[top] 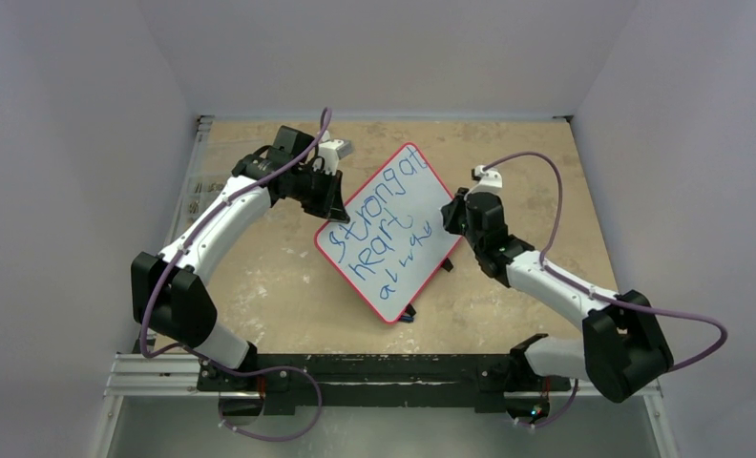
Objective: Write a sentence on the whiteboard
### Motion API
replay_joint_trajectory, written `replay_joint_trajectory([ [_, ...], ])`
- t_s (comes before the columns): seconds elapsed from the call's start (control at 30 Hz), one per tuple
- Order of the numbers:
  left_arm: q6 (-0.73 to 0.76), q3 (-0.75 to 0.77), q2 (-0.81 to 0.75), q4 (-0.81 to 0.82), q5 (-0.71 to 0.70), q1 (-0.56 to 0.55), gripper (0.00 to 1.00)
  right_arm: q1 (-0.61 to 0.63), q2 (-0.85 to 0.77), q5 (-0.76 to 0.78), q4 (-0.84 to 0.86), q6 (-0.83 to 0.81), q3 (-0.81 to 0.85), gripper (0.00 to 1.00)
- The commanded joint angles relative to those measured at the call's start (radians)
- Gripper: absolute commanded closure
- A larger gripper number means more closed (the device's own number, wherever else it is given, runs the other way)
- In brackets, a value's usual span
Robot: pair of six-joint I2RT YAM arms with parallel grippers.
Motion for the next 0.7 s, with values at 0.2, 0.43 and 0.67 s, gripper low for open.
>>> replay_joint_trajectory([
  [0.2,0.128,-0.007,0.015,-0.090,-0.374,0.015,1.00,-0.008,0.044,-0.057,0.064,-0.013,0.057,1.00],
  [0.43,0.128,-0.006,0.014,-0.089,-0.374,0.015,1.00,-0.006,0.044,-0.103,0.067,0.000,0.038,1.00],
  [0.67,0.129,-0.006,0.013,-0.088,-0.374,0.015,1.00,-0.006,0.027,-0.128,0.057,0.003,0.001,1.00],
])
